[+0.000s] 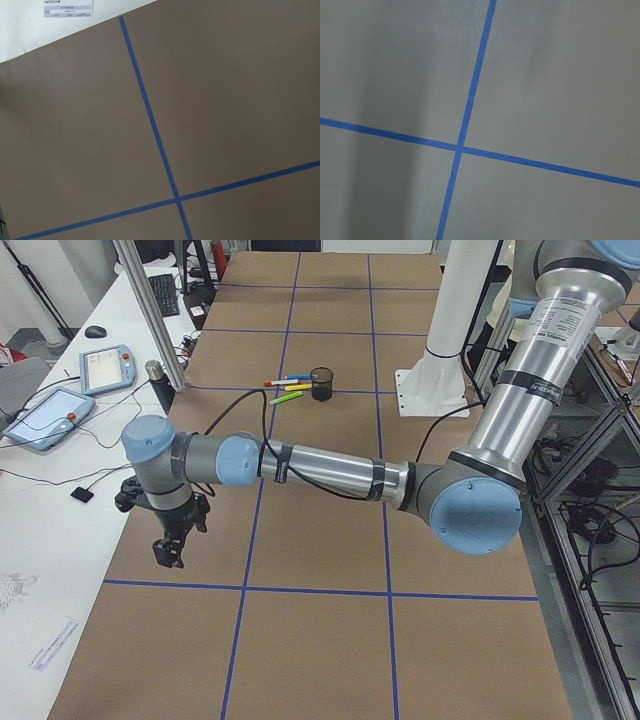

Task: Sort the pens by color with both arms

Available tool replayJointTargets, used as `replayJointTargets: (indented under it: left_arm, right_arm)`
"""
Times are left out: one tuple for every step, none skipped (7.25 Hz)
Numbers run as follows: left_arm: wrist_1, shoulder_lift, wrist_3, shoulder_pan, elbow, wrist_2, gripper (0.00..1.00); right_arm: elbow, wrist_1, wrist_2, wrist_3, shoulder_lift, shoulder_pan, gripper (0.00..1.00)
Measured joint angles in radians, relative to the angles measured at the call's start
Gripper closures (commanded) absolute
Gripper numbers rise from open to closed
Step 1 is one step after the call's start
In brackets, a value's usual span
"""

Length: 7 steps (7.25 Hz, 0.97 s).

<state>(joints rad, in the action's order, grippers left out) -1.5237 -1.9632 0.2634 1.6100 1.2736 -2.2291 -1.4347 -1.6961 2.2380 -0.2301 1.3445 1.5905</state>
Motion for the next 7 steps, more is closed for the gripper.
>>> replayJointTargets:
  left_arm:
    - [-0.056, 0.007, 0.005, 0.012, -0.06, 0.0, 0.0]
    - [-0.079, 0.01, 0.007, 0.024, -0.094, -0.001, 0.0]
    - [-0.086, 0.011, 0.007, 0.033, -0.108, -0.001, 0.0]
    - [-0.088, 0.01, 0.007, 0.037, -0.115, 0.0, 0.0]
    - [-0.088, 0.008, 0.006, 0.039, -0.117, 0.0, 0.0]
    - [-0.088, 0.006, 0.006, 0.04, -0.117, 0.0, 0.0]
    - [-0.087, 0.005, 0.006, 0.04, -0.118, 0.0, 0.0]
  right_arm:
    - [0.001, -0.001, 0.004, 0.001, 0.002, 0.002, 0.01]
    - [0.001, -0.002, 0.005, 0.002, 0.007, 0.003, 0.01]
    - [0.002, -0.002, 0.006, 0.006, 0.013, 0.004, 0.01]
    - [0.002, -0.001, 0.005, 0.011, 0.017, 0.006, 0.01]
    - [0.002, -0.001, 0.006, 0.014, 0.021, 0.009, 0.01]
    - [0.002, -0.001, 0.01, 0.016, 0.025, 0.015, 0.01]
    - [0.002, -0.001, 0.015, 0.018, 0.027, 0.02, 0.01]
